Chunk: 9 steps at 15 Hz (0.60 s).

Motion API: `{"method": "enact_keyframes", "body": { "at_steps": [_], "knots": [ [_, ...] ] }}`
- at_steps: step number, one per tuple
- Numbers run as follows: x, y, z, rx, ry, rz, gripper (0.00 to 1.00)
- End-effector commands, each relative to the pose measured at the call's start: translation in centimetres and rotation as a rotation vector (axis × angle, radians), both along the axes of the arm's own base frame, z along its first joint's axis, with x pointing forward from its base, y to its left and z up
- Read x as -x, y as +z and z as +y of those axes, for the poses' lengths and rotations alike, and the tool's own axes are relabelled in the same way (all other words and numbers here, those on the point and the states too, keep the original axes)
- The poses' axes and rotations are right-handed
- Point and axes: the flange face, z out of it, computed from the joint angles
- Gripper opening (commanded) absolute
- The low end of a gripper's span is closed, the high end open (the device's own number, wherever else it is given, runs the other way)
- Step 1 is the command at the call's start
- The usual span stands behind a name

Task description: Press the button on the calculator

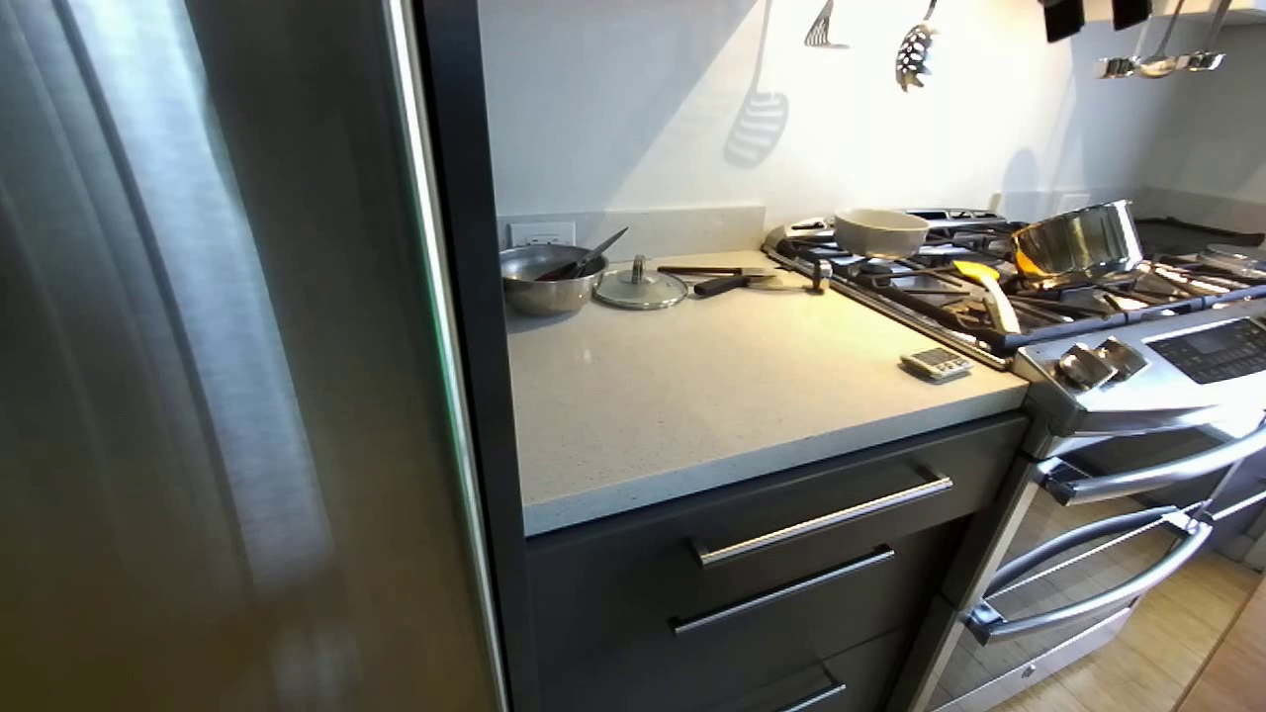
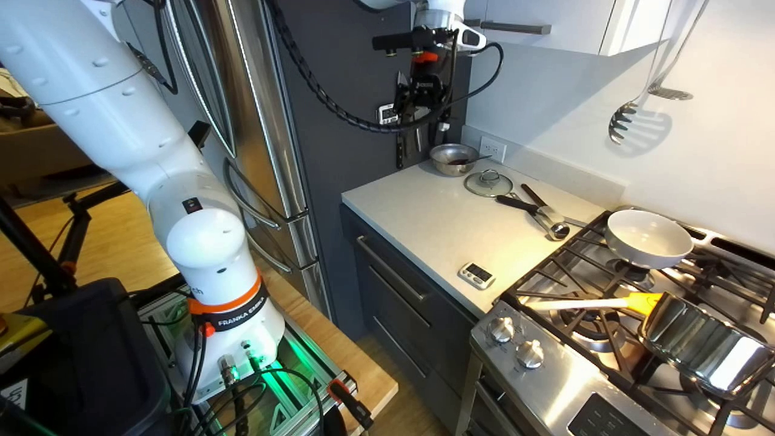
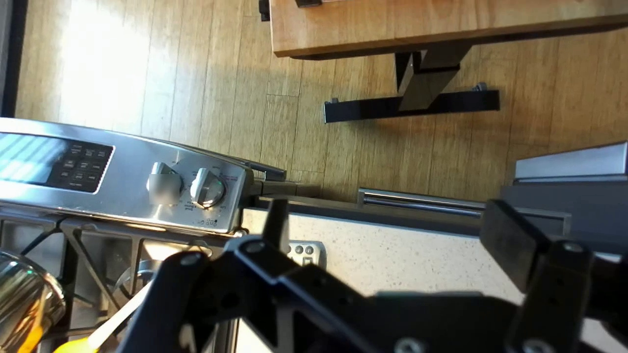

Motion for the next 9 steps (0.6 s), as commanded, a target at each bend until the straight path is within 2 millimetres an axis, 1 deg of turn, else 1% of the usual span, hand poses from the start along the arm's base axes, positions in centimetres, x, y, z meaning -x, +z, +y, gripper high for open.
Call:
{"method": "enact_keyframes", "body": {
  "at_steps": [1,2,5,9],
  "knots": [
    [-0.2,-4.1,-1.0,0.012,0.162,0.027,1.0],
    [-0.4,-5.8,-1.3,0.019,0.21,0.018,1.0],
    [-0.6,-9.6,-2.2,0.026,0.314,-0.033,1.0],
    [-0.1,-14.0,-3.2,0.004,0.429,-0.136,1.0]
  ]
}}
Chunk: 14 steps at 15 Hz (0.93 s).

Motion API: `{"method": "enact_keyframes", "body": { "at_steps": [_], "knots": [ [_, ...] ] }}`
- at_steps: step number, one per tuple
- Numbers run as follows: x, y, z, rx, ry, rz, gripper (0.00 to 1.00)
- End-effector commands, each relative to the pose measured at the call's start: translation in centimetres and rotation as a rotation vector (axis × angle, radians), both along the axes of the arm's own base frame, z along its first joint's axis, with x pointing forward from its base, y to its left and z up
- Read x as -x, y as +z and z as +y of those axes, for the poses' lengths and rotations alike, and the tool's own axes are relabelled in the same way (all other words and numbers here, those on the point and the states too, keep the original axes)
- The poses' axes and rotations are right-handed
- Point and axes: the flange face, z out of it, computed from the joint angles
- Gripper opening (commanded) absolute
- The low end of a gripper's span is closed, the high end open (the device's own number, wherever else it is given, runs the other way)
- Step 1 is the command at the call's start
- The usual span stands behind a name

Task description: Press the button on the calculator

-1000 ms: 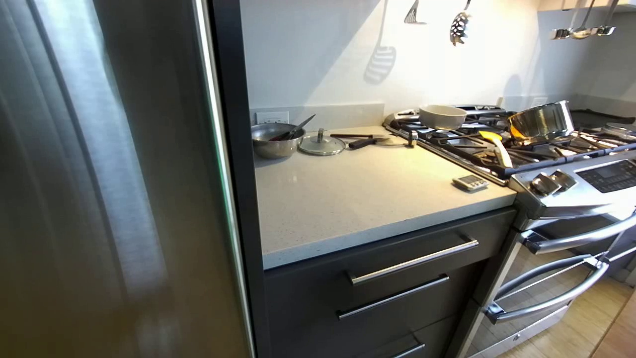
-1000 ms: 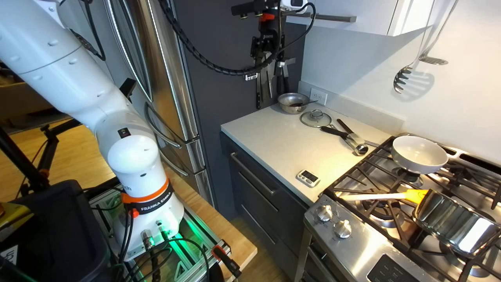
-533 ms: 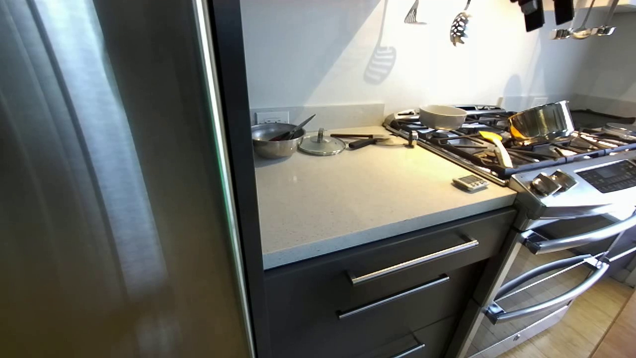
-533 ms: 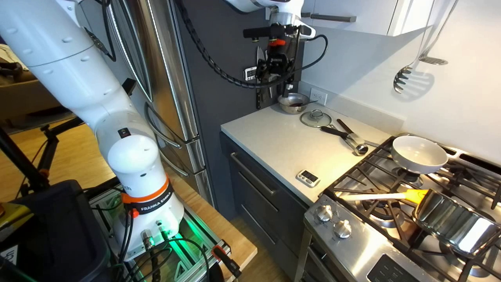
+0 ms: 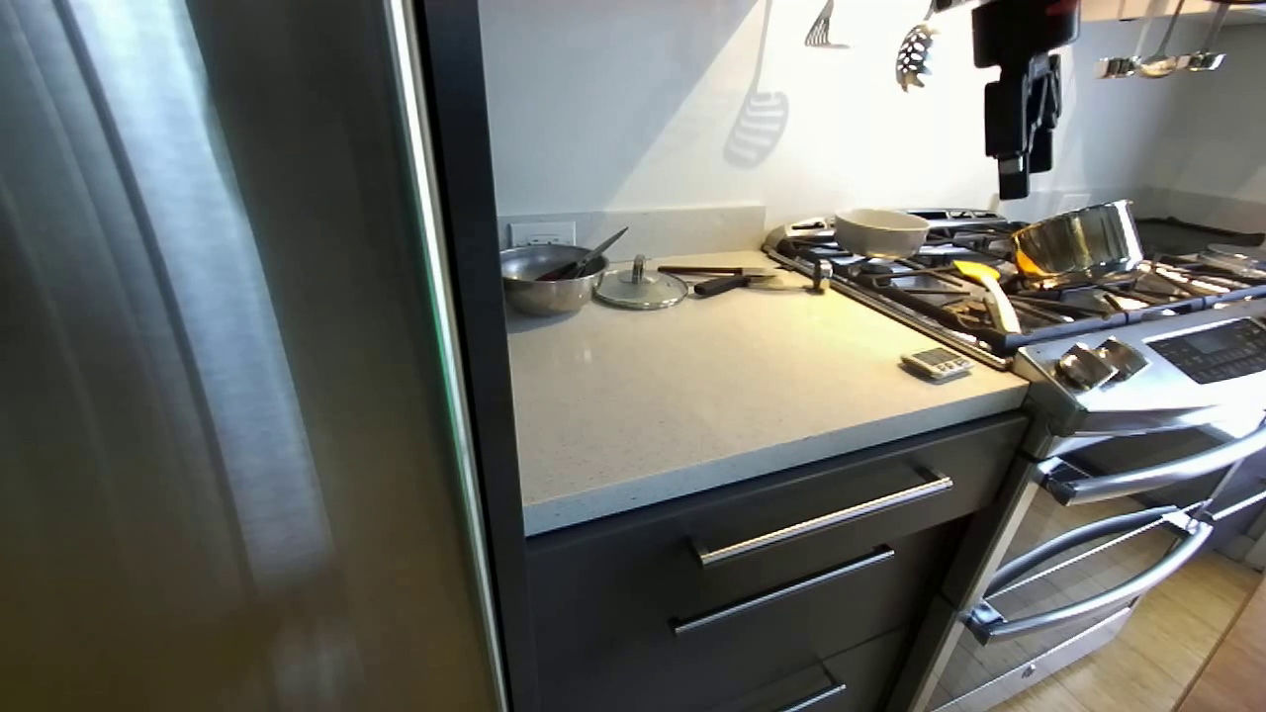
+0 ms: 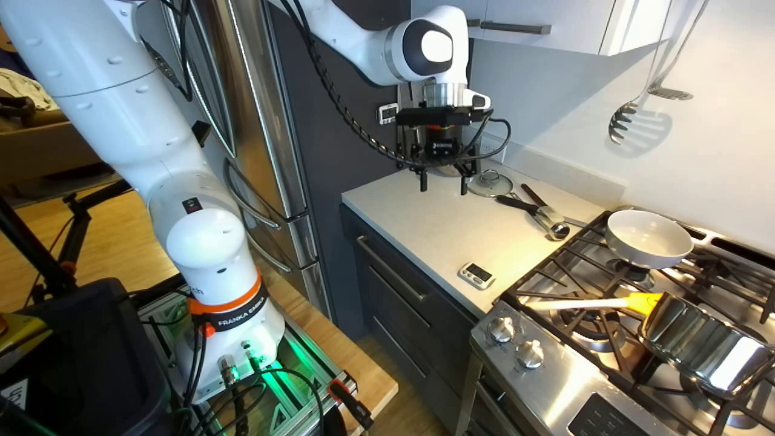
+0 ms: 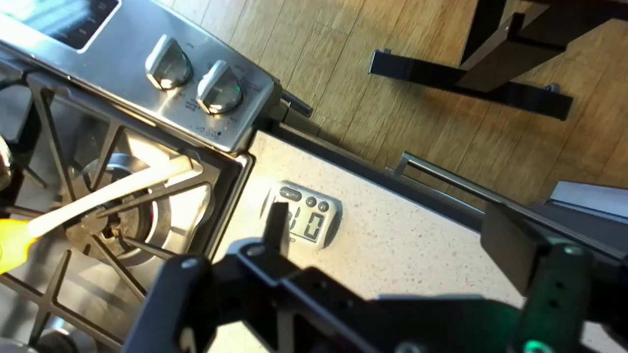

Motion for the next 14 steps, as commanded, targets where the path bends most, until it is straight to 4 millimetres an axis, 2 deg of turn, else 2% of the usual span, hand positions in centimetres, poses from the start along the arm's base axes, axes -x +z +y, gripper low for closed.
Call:
{"method": "enact_keyframes", "body": {
  "at_steps": [1,2,4,8,14],
  "knots": [
    [1.3,-3.3,-1.0,-0.035,0.085,-0.078,1.0],
    [0.3,-2.0,-0.5,-0.017,0.049,-0.046,1.0],
    [0.8,-3.2,-0.8,-0.027,0.064,-0.065,1.0],
    [1.0,-3.3,-0.8,-0.035,0.076,-0.067,1.0],
    [2.8,-6.3,-2.7,-0.083,0.03,-0.205,1.0]
  ]
}}
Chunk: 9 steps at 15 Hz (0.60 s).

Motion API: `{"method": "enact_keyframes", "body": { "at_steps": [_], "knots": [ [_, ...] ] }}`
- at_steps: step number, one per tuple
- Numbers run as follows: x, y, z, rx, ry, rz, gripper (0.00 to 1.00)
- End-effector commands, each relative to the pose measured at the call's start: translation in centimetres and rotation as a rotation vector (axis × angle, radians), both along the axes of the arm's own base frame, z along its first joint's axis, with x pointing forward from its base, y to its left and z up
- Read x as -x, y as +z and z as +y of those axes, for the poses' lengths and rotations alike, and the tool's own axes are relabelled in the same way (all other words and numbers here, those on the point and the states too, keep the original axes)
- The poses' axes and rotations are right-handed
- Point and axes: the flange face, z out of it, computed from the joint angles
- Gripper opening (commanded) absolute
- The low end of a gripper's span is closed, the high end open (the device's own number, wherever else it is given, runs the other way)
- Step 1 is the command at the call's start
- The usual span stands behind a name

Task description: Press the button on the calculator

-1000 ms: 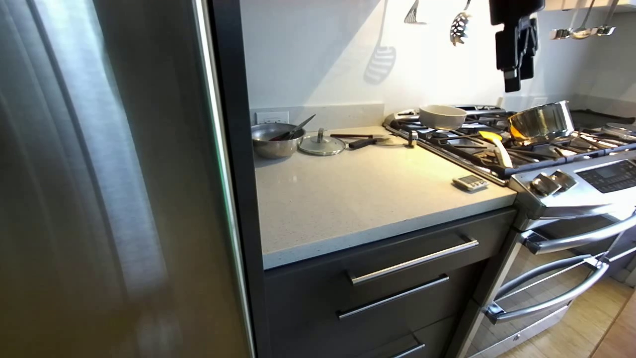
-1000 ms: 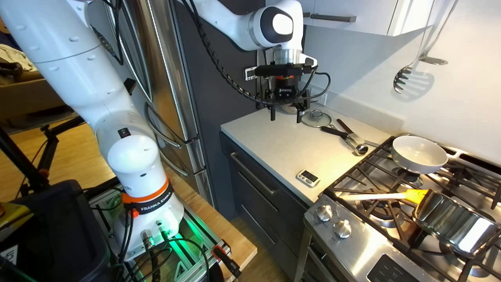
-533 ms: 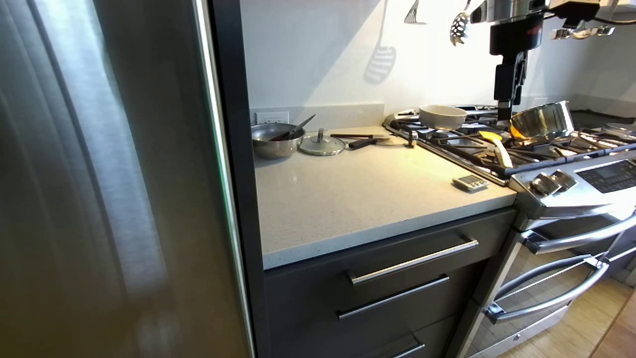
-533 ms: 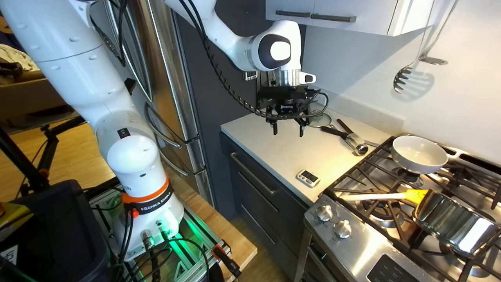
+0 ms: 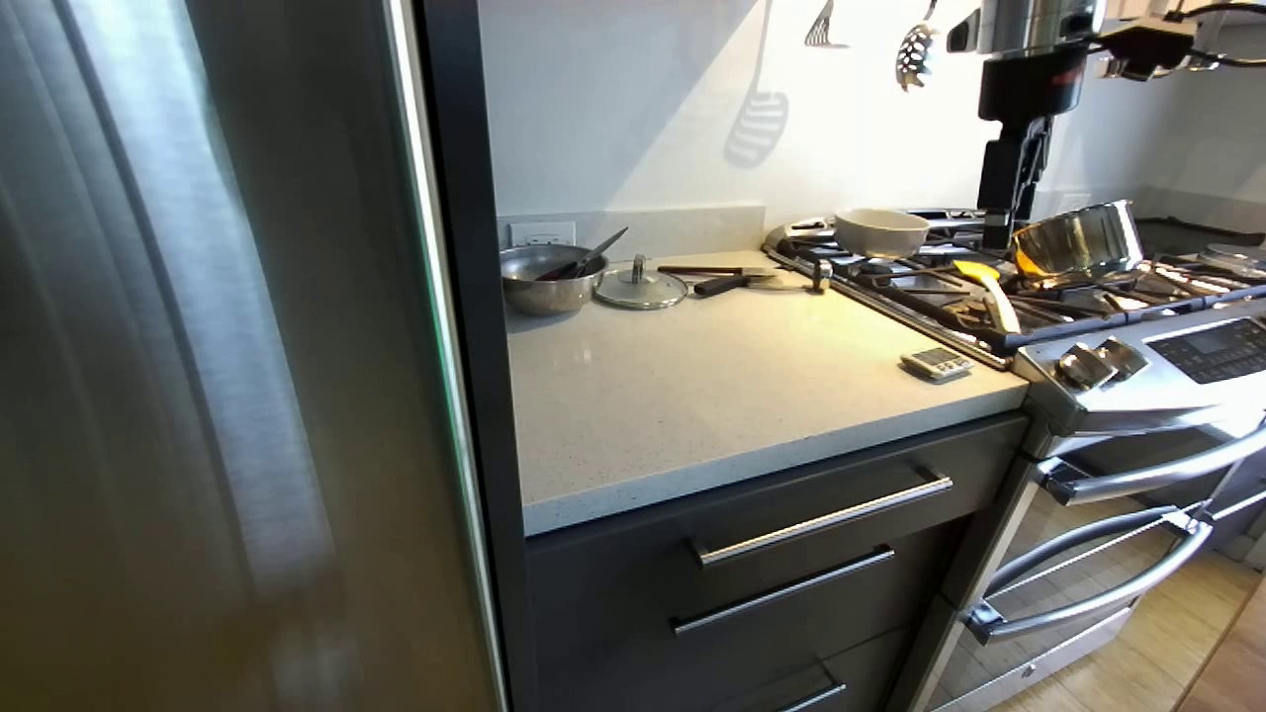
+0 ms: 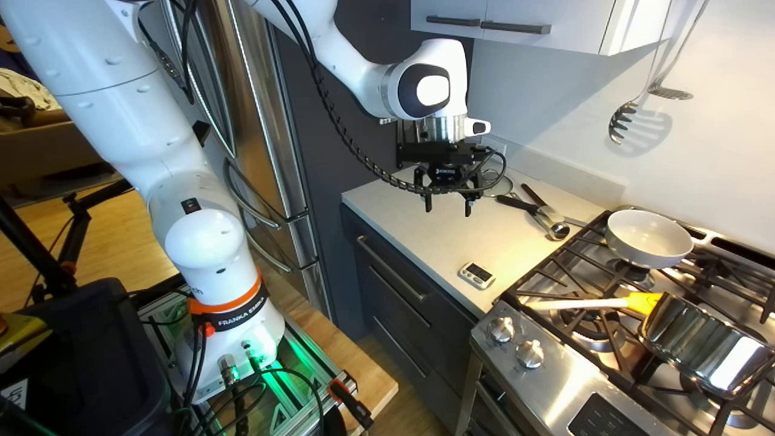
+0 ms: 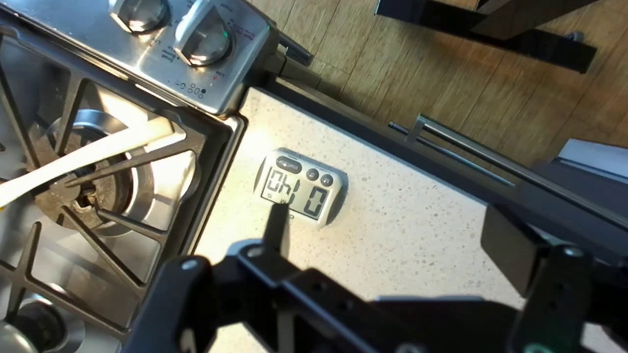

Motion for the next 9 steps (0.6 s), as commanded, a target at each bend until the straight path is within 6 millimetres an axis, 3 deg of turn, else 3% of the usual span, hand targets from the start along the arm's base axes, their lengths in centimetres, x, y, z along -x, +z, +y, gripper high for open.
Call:
{"method": "enact_keyframes", "body": {
  "at_steps": [1,5,6,9],
  "knots": [
    [1.7,-2.5,-1.4,-0.037,-0.018,-0.114,1.0],
    [3.1,-5.1,-2.8,-0.092,-0.084,-0.198,1.0],
    [2.2,-3.8,-2.0,-0.06,-0.062,-0.181,1.0],
    [2.7,-4.8,-2.6,-0.08,-0.086,-0.185,1.0]
  ]
}}
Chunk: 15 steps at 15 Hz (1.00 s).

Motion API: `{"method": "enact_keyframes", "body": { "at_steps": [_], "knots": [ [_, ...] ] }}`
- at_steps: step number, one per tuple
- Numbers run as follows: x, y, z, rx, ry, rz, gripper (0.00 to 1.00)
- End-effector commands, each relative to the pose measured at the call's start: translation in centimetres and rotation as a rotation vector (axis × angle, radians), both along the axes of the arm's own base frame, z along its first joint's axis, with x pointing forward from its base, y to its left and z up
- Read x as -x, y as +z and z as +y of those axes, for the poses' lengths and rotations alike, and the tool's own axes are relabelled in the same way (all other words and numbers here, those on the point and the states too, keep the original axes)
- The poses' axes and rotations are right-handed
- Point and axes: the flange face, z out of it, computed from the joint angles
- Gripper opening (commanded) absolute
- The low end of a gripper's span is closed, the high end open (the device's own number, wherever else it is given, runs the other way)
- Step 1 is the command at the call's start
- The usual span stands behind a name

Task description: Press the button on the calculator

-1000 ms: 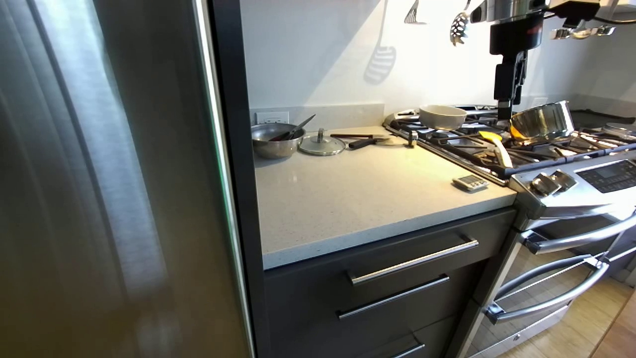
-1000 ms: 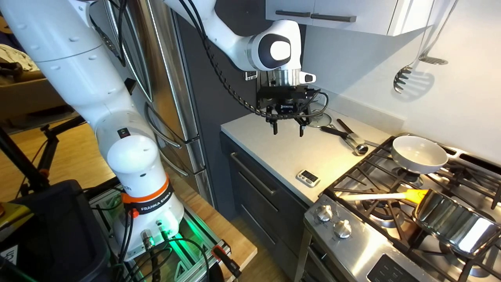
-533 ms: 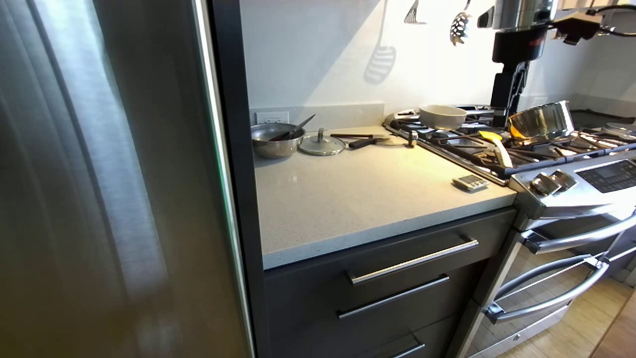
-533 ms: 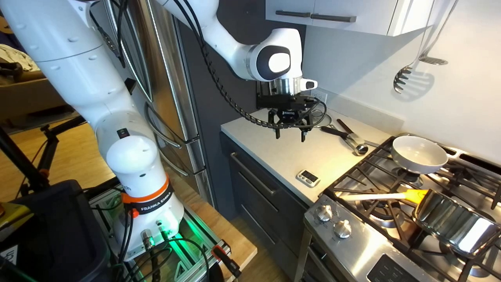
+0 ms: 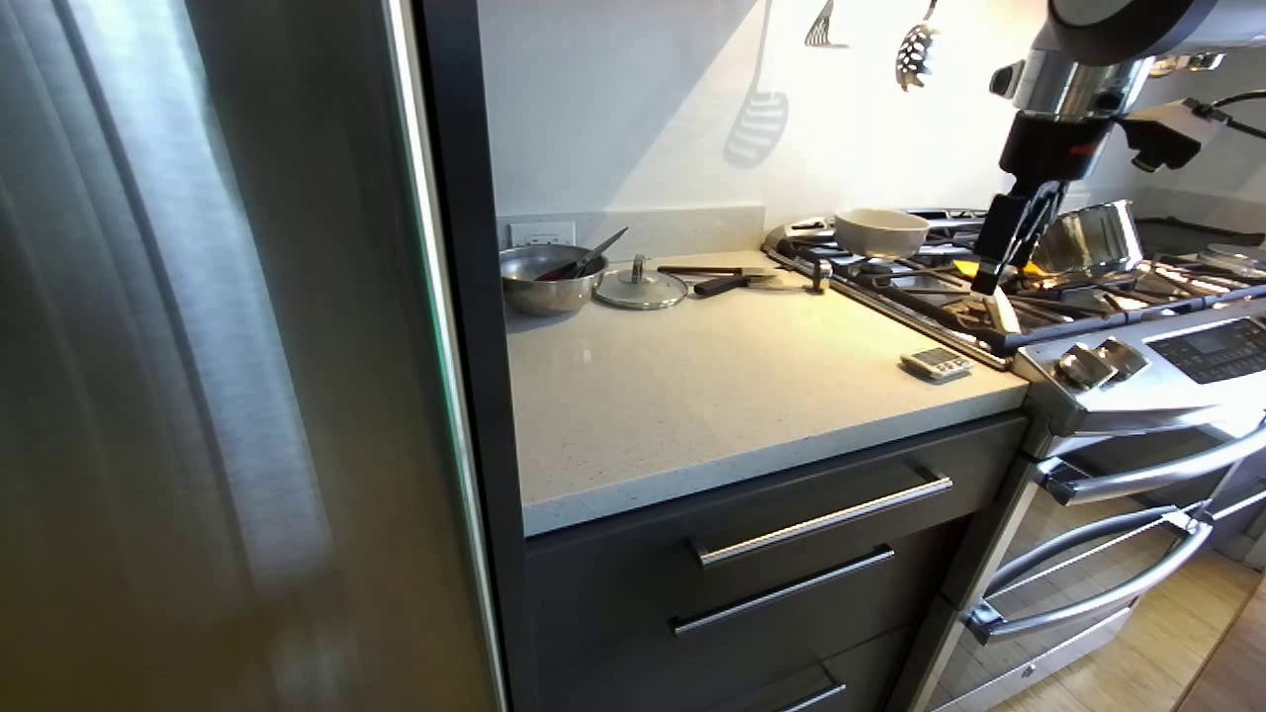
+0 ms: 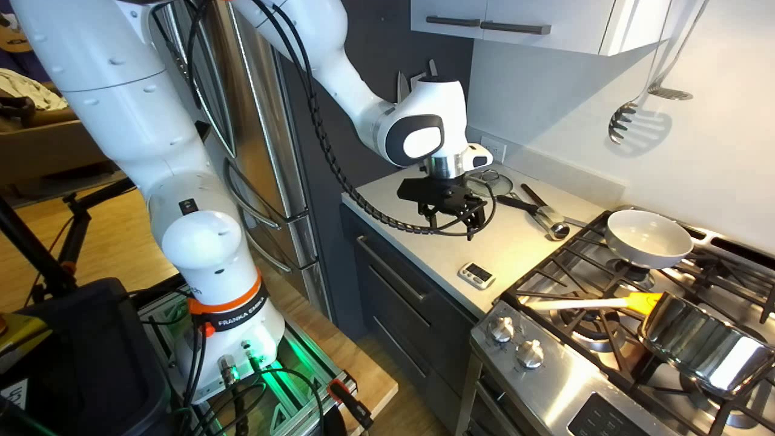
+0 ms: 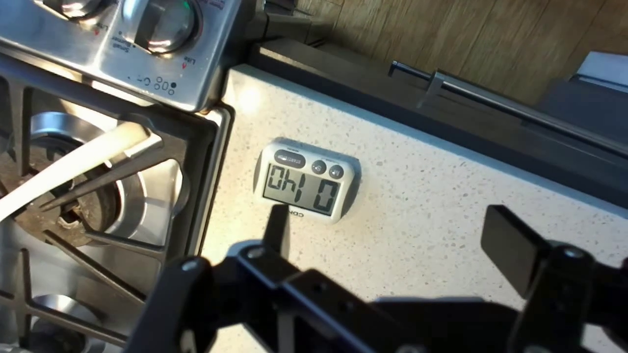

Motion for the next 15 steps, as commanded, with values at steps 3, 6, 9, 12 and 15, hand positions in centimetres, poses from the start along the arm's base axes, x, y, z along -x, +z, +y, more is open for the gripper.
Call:
{"method": "enact_keyframes", "body": {
  "at_steps": [3,6,9,12,15],
  "knots": [
    [-0.3,-0.8,-0.9,0.0,-0.04,0.024,1.0],
    [-0.5,-3.0,-2.6,-0.023,-0.109,0.051,1.0],
    [-0.7,-4.8,-3.7,-0.054,-0.162,0.076,1.0],
    [-1.1,-6.2,-4.9,-0.058,-0.21,0.066,0.74],
    [-1.5,-7.1,-5.9,-0.067,-0.237,0.065,0.49]
  ]
}}
